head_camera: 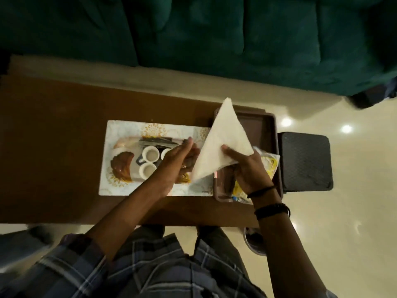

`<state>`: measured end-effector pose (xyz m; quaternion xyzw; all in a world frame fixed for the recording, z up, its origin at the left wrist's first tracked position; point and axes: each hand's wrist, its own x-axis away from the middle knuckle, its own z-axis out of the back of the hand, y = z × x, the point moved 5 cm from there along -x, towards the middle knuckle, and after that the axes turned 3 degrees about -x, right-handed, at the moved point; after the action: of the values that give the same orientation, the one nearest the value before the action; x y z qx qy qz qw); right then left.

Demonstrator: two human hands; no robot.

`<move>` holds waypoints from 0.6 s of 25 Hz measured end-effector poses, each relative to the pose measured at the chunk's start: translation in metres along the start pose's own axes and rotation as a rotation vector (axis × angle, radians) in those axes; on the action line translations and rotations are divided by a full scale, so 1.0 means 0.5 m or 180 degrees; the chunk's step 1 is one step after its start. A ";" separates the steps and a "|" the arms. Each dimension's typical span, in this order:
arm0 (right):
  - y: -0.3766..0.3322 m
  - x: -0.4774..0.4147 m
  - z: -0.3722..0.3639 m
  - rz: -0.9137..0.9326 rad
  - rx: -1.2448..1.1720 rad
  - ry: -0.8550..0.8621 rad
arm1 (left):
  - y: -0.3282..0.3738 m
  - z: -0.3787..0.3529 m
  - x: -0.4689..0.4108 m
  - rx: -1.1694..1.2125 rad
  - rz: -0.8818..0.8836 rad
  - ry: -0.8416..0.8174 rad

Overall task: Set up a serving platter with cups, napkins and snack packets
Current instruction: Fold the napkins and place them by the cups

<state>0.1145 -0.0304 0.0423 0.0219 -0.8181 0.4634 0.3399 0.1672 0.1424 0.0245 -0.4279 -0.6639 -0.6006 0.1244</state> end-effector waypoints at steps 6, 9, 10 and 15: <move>-0.015 0.129 -0.129 0.0278 0.0478 -0.0541 | 0.083 -0.006 0.118 0.0855 0.0308 -0.0786; -0.032 0.159 -0.146 0.0911 0.1400 0.0230 | 0.095 0.000 0.132 0.1129 0.0076 -0.0463; -0.044 0.173 -0.147 0.1315 0.1958 0.0749 | 0.098 0.001 0.138 0.1161 -0.0010 -0.0333; -0.043 0.222 -0.225 0.2463 0.2990 0.0476 | 0.112 0.007 0.149 0.0933 -0.0558 0.0172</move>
<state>0.0972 0.0754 0.1607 -0.1618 -0.4490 0.8645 0.1575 0.1639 0.1718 0.1131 -0.3293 -0.7756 -0.5171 0.1505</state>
